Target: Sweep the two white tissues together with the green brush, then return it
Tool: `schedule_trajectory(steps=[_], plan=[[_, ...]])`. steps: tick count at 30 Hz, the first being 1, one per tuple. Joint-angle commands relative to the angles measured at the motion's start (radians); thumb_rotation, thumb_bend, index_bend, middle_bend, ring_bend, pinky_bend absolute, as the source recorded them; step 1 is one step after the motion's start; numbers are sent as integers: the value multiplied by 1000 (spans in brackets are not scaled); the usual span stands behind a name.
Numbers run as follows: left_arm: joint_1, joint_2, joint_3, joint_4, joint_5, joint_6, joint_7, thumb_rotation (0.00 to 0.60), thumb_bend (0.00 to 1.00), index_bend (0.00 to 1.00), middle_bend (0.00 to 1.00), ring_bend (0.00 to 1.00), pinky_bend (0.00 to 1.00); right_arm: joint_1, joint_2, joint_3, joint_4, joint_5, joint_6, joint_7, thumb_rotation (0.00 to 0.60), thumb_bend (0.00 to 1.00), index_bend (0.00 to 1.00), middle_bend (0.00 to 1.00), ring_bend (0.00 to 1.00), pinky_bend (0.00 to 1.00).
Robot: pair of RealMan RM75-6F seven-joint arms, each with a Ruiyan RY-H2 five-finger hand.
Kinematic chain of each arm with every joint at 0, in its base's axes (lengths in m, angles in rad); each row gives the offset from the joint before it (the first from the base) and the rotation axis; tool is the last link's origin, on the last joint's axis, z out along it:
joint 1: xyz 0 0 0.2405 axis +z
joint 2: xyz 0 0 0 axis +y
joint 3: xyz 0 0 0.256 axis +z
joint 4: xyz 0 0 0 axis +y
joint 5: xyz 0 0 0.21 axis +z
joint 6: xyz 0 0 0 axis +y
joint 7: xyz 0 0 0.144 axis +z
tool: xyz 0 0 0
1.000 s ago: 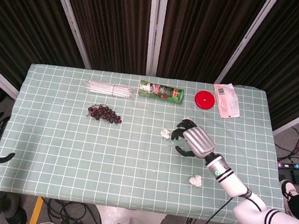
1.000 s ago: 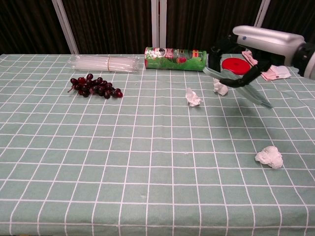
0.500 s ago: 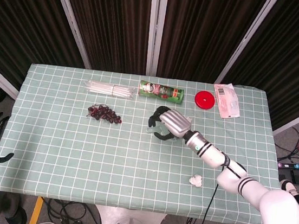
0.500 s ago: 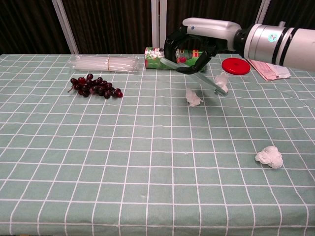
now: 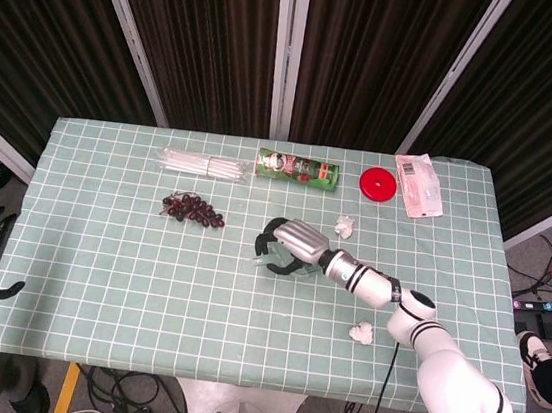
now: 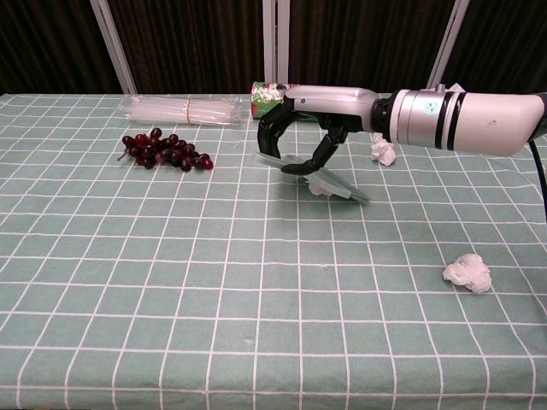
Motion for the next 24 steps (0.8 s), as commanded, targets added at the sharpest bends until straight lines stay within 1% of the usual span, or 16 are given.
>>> schedule_trajectory(steps=[1, 6, 9, 11, 13, 16, 18, 21, 24], plan=[[-2, -1, -1, 2, -1, -3, -1, 600, 0, 72, 7, 0, 34, -40, 9, -58, 0, -42, 137, 43, 600, 513, 756, 644, 288, 210], [-9, -7, -1, 9, 4, -8, -5, 600, 0, 72, 7, 0, 34, -87, 65, -104, -77, -72, 256, 16, 600, 513, 756, 644, 288, 211], [-11, -10, -1, 13, 9, -8, -9, 600, 0, 72, 7, 0, 35, -107, 102, -117, -138, -78, 300, -19, 600, 512, 756, 644, 288, 211], [-12, -12, -1, 17, 12, -7, -12, 600, 0, 72, 7, 0, 34, -119, 134, -113, -185, -73, 335, -52, 600, 512, 757, 644, 288, 211], [-13, -14, -1, 19, 11, -8, -14, 600, 0, 72, 7, 0, 34, -126, 163, -89, -217, -49, 347, -99, 600, 512, 757, 644, 288, 212], [-14, -16, -1, 21, 16, -6, -21, 600, 0, 72, 7, 0, 34, -128, 197, -37, -239, 13, 318, -146, 600, 511, 758, 644, 288, 212], [-13, -18, 1, 24, 17, -5, -25, 600, 0, 72, 7, 0, 34, -127, 211, -2, -228, 60, 282, -173, 600, 512, 758, 644, 288, 212], [-9, -19, 3, 27, 14, -5, -31, 600, 0, 72, 7, 0, 34, -123, 210, 39, -178, 124, 200, -187, 600, 512, 758, 644, 288, 212], [-9, -19, 4, 27, 16, -3, -32, 600, 0, 72, 7, 0, 34, -107, 184, 61, -99, 171, 90, -176, 600, 512, 758, 644, 288, 212]])
